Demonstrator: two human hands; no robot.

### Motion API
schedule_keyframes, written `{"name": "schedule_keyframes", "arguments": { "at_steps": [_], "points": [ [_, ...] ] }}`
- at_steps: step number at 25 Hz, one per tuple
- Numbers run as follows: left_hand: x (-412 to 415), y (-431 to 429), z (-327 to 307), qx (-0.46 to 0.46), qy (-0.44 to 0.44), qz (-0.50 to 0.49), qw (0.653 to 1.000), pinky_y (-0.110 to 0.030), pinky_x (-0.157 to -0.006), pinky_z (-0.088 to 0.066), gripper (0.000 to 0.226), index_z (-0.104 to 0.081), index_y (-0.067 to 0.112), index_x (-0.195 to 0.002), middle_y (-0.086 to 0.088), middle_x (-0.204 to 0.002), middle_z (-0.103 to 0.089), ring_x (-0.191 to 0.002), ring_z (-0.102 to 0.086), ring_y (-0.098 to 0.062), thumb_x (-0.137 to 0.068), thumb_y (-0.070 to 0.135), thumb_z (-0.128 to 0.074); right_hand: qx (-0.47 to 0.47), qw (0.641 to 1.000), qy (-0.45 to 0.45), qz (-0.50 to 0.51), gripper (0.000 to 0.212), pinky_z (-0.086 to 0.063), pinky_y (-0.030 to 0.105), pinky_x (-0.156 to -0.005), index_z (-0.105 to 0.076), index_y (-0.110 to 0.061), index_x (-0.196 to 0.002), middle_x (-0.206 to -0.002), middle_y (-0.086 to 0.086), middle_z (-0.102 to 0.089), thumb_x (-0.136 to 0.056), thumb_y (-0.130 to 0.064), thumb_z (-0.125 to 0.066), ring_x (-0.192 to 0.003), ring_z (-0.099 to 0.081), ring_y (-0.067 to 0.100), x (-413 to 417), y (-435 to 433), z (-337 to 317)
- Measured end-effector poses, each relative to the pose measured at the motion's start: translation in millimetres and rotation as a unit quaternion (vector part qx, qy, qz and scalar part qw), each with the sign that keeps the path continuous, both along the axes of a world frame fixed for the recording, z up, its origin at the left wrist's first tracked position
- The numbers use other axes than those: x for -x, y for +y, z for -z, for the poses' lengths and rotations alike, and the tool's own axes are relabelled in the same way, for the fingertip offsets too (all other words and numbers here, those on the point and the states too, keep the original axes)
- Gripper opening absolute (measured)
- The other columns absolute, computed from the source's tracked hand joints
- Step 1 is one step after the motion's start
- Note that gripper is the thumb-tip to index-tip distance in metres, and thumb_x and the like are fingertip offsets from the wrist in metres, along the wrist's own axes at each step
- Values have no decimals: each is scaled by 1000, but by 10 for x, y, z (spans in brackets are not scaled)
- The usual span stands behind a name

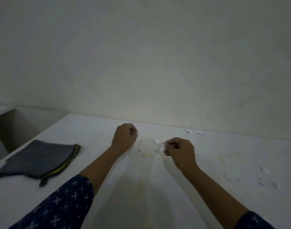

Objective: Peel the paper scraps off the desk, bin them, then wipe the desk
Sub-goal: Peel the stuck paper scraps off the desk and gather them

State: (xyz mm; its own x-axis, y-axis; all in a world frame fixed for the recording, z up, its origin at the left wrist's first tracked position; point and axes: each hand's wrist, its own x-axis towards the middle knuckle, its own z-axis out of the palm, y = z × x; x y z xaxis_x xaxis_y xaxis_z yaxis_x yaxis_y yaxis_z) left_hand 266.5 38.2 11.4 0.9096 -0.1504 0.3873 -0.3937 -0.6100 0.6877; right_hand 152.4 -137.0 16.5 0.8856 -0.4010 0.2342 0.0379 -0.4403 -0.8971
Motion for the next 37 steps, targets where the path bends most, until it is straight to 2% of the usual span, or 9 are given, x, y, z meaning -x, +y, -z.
{"name": "schedule_keyframes", "arguments": {
  "at_steps": [2, 5, 9, 12, 15, 22, 27, 32, 37],
  "points": [
    [231, 122, -168, 30, 21, 16, 999, -14, -57, -43, 7, -64, 7, -72, 2, -61, -63, -56, -60, -7, -78, 4, -62, -76, 997, 14, -21, 8, -56, 19, -58, -69, 0, -74, -64, 13, -68, -81, 0, -65, -57, -67, 21, 176, 120, -81],
    [730, 381, -382, 65, 77, 60, 993, -21, -59, -46, 3, -64, 4, -76, -15, -65, -69, -56, -69, -13, -78, 3, -63, -167, 984, 16, -53, 3, -57, 27, -57, -67, 2, -77, -62, 18, -65, -79, 4, -67, -52, -64, 24, 503, 377, -242],
    [1429, 798, -494, 90, 131, 119, 980, -16, -57, -47, 14, -66, 7, -72, -15, -68, -68, -63, -71, -17, -79, -3, -59, -184, 977, 27, -105, 6, -58, 36, -68, -64, 0, -77, -64, 23, -65, -76, 6, -67, -53, -64, 25, 937, 748, -358],
    [1820, 1135, -508, 87, 154, 106, 978, -14, -58, -48, 13, -68, 6, -77, -11, -68, -69, -61, -69, -10, -80, -3, -59, -200, 964, 54, -164, 6, -59, 33, -71, -68, 4, -84, -70, 22, -65, -78, 5, -67, -58, -65, 24, 1215, 1041, -371],
    [2144, 1519, -537, 87, 146, 79, 982, -13, -60, -51, 4, -71, 4, -81, -3, -65, -71, -61, -69, -7, -78, 5, -68, -171, 964, 66, -193, 12, -59, 29, -73, -70, 3, -90, -70, 17, -66, -78, 3, -67, -62, -66, 22, 1453, 1355, -284],
    [2645, 2352, -475, 29, 93, -25, 995, -5, -55, -44, 16, -74, 8, -81, -8, -74, -71, -60, -62, -3, -66, 7, -79, -129, 963, 56, -230, 13, -59, 23, -68, -72, 3, -88, -73, 16, -68, -75, 2, -72, -65, -66, 20, 1735, 2096, -92],
    [2825, 2606, -285, -6, 81, -35, 996, -9, -65, -46, 12, -76, 15, -82, -5, -80, -73, -71, -65, -8, -71, 10, -76, -32, 976, 32, -212, 8, -59, 26, -72, -75, -8, -83, -76, 9, -72, -75, -5, -73, -67, -67, 18, 1831, 2545, 103],
    [2830, 2635, -103, -34, 69, -46, 996, -10, -67, -42, 14, -76, 12, -88, -6, -90, -73, -74, -61, -8, -81, 8, -65, 9, 984, 17, -180, 6, -44, 9, -66, -76, -10, -81, -83, 5, -74, -76, -8, -73, -68, -60, 6, 1823, 2679, 199],
    [2788, 2581, 45, -89, 46, -89, 991, -19, -84, -39, 13, -75, 18, -88, -4, -105, -71, -90, -58, -10, -85, 16, -62, 27, 983, 21, -182, 13, -41, 6, -69, -76, -9, -91, -95, 7, -74, -82, -7, -66, -79, -61, 10, 1828, 2647, 196]
  ]
}}
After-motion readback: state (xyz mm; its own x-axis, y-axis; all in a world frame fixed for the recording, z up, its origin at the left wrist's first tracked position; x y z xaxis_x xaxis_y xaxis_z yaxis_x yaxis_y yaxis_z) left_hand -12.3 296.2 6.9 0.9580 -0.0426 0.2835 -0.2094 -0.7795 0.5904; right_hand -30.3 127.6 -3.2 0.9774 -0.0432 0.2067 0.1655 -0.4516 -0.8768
